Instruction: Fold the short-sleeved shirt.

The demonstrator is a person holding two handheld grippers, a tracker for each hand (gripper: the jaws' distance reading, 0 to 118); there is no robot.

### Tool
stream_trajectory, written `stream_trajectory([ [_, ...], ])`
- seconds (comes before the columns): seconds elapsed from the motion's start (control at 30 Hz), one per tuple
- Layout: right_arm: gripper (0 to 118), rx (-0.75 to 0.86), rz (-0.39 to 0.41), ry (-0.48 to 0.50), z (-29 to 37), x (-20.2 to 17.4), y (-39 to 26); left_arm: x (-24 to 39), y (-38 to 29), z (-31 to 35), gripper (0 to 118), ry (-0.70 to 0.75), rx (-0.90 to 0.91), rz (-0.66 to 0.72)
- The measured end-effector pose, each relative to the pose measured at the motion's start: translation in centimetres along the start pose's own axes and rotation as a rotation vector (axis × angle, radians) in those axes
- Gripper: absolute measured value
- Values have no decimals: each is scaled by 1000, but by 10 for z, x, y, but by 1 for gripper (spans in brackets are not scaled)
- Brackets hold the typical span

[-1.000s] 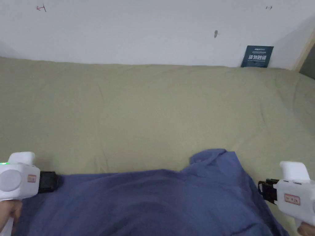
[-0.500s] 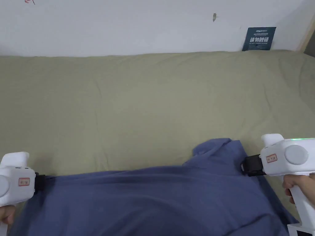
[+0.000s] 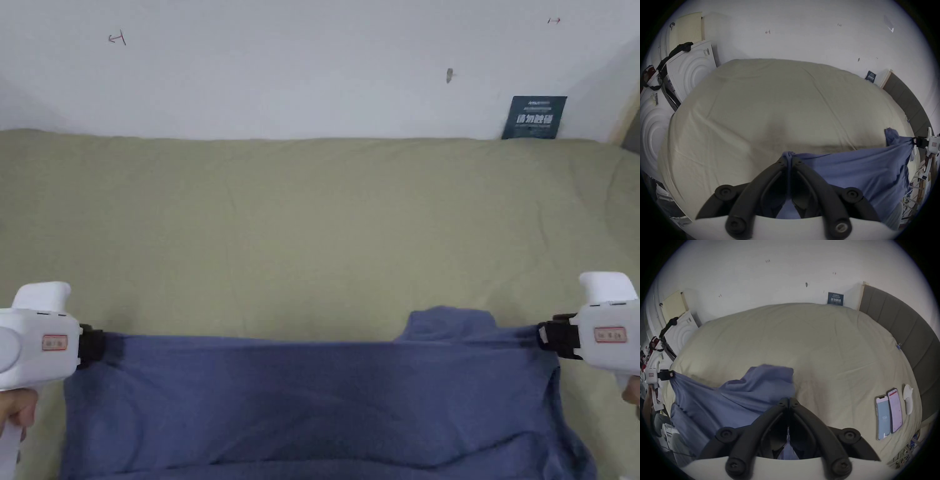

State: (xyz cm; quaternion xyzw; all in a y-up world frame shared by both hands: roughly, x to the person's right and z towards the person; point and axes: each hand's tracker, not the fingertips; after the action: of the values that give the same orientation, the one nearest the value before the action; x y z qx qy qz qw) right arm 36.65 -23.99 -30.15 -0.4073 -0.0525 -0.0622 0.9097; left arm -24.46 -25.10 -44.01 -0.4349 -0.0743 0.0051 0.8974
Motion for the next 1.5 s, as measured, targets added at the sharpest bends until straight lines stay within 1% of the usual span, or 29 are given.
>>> stream_trajectory([
  [0.2,2,70,28,31,78,-6,-49,-12,-54,69,3,-26,72,-9],
  [0.33,2,74,37,33,110,-10,-97,-21,-105,103,3,-49,103,-15],
  [0.47,2,67,23,37,124,-10,-145,-28,-155,120,3,-40,150,-56],
  [0.6,2,7,7,31,116,-11,-182,-34,-192,115,3,-61,103,-26],
  [0.63,2,3,-5,34,109,-3,-191,-34,-200,111,3,-58,91,-34],
  [0.7,2,-14,-19,24,99,0,-197,-34,-211,104,3,-48,63,-63],
  [0.73,3,-16,-23,19,95,0,-198,-31,-213,102,5,-29,58,-67],
  [0.77,4,-20,-32,19,94,0,-201,-32,-216,99,29,-35,60,-75],
  [0.8,4,-22,-33,15,91,-2,-201,-32,-216,96,29,-34,60,-77],
  [0.83,6,-7,-30,1,90,-4,-199,-31,-216,96,41,-3,55,-73],
  [0.87,17,-6,-28,-7,91,-6,-196,-35,-217,89,69,12,53,-73],
  [0.9,52,-15,-30,-24,93,-7,-195,-37,-215,90,105,10,49,-66],
  [0.93,96,-31,-32,-47,93,-8,-191,-37,-213,97,118,10,65,-46],
  [0.97,118,-20,-30,-41,97,-10,-187,-34,-208,106,118,-3,107,-10],
  [1.0,113,49,-23,-8,112,-16,-174,-29,-203,116,118,-7,108,17],
  [1.03,113,75,-24,-39,124,-20,-172,-21,-195,126,118,-7,153,28],
  [1.07,113,110,-24,-47,133,-27,-163,-12,-186,136,118,-22,212,23],
  [1.1,113,178,-11,-30,145,-38,-152,1,-174,147,118,-21,248,27],
  [1.13,113,237,7,-16,156,-50,-139,16,-161,162,118,-27,300,21],
  [1.17,113,278,28,-21,153,-65,-131,30,-152,172,117,-37,351,14],
  [1.2,113,346,40,-42,162,-81,-121,48,-141,182,117,-21,403,-15],
  [1.23,113,424,58,-40,170,-97,-114,67,-132,189,117,1,438,-20],
  [1.3,112,524,80,-20,181,-129,-100,89,-118,195,113,-19,522,-41],
  [1.33,111,579,69,-6,185,-143,-97,106,-117,197,109,-20,580,-64],
  [1.37,104,611,67,-2,188,-154,-97,120,-117,198,97,10,596,-77],
  [1.4,90,642,72,-10,188,-165,-97,129,-116,200,77,41,623,-102],
  [1.43,61,660,86,-53,184,-171,-98,140,-118,201,47,44,650,-115],
  [1.47,0,680,113,-83,182,-177,-100,145,-119,199,7,45,649,-116],
  [1.5,1,680,132,-94,179,-182,-99,150,-122,197,0,17,617,-103],
])
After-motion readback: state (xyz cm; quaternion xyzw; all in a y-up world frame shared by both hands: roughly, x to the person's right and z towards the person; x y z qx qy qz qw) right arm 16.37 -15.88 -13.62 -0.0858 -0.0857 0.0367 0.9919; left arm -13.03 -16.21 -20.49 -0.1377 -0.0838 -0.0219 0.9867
